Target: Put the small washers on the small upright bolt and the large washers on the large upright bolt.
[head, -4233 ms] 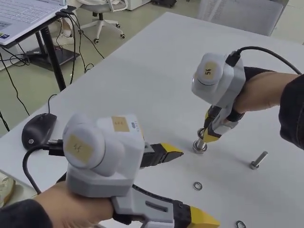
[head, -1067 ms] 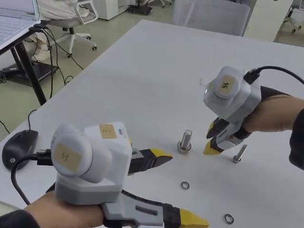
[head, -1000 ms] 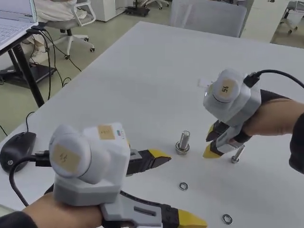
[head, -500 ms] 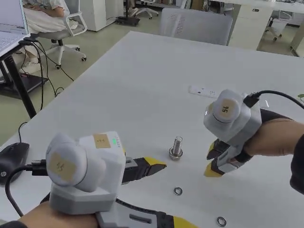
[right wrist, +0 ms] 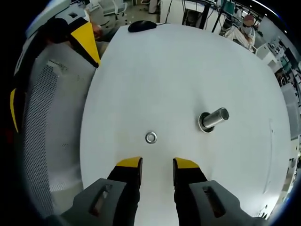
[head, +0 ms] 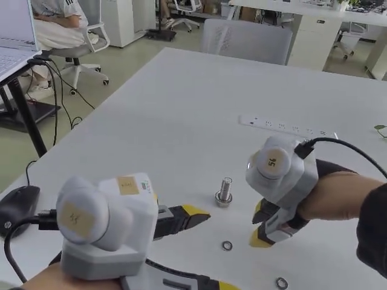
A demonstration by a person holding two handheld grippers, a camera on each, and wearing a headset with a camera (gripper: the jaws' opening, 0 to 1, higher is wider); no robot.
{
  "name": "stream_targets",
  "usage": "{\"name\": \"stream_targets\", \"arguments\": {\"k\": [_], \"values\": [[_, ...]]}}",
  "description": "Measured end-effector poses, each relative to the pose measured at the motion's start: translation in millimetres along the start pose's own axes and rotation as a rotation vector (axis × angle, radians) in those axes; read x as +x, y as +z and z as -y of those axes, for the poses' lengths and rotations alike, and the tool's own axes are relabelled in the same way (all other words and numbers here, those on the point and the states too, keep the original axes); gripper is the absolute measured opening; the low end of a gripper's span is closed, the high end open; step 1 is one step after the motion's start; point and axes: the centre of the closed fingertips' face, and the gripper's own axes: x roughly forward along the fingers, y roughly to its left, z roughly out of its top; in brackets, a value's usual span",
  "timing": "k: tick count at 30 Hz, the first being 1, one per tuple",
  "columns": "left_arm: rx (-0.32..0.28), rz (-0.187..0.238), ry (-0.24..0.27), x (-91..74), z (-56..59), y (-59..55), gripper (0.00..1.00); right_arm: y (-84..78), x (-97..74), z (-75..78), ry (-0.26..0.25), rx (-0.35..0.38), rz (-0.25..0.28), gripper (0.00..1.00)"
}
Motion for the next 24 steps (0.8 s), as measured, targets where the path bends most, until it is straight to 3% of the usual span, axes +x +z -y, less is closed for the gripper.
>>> {"name": "stream_targets", "arguments": {"k": [11,24], "values": [[-0.011,0.0,0.033,-6.9,-4.4,-3.7,0.74,12.6,28.4,-13.3,0.053,-0.03,-0.006,0.26],[-0.015,0.001,0.049,-6.4,-6.6,-3.4,0.74,15.5,39.4,-9.8,0.04,-0.05,-0.005,0.24]]}}
